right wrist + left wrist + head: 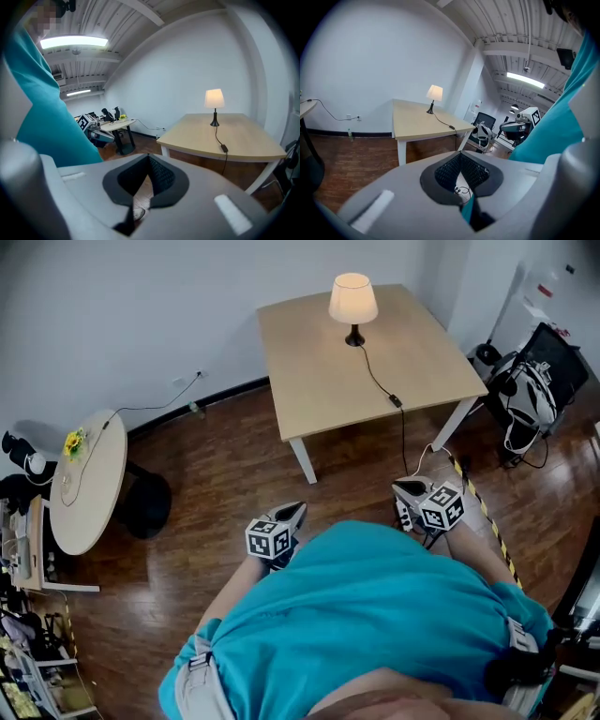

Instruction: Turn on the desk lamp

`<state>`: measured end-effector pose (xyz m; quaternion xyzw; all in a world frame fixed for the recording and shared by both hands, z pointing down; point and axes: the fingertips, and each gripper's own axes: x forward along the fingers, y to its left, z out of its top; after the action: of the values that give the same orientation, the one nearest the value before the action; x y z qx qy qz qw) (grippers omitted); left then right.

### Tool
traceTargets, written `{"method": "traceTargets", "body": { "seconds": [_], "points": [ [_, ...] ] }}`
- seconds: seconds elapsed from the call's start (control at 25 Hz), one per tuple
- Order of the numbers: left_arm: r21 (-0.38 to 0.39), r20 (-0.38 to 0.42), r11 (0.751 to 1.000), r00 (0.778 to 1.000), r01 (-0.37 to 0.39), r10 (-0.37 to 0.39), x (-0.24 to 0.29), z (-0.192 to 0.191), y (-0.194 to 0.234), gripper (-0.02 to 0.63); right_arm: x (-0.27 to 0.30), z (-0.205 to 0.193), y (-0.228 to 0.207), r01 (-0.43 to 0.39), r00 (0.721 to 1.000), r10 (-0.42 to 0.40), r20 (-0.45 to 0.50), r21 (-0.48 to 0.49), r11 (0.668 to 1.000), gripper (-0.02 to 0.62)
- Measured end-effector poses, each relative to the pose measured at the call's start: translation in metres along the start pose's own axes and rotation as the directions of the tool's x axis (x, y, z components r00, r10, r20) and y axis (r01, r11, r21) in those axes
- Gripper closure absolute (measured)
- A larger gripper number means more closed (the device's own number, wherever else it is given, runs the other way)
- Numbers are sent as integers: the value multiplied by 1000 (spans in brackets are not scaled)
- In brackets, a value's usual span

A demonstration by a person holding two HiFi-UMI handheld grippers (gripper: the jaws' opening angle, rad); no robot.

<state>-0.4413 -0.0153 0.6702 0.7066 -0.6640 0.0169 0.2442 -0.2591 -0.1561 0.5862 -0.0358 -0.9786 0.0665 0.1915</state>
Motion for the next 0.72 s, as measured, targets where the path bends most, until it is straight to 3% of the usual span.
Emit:
{"method": "traceTargets", "body": {
  "seconds": [0.24, 0.36, 0.48, 0.72],
  "points": [
    [-15, 12, 999, 999, -39, 39, 6, -54, -126, 606, -115, -80, 24, -30, 999, 29, 15, 16, 999, 594],
    [-35, -21, 998, 998, -60, 60, 27, -64, -179, 606, -158, -100, 12, -71, 997, 70, -25, -19, 997, 594],
    [4, -48, 997, 996, -79, 79, 35, -80, -223, 605, -185, -125, 10, -128, 991, 127, -37, -5, 992, 594],
    [60, 34, 991, 993, -116, 114, -38, -160, -280, 605, -223, -180, 97, -152, 988, 153, 13, -74, 986, 594]
  ]
}}
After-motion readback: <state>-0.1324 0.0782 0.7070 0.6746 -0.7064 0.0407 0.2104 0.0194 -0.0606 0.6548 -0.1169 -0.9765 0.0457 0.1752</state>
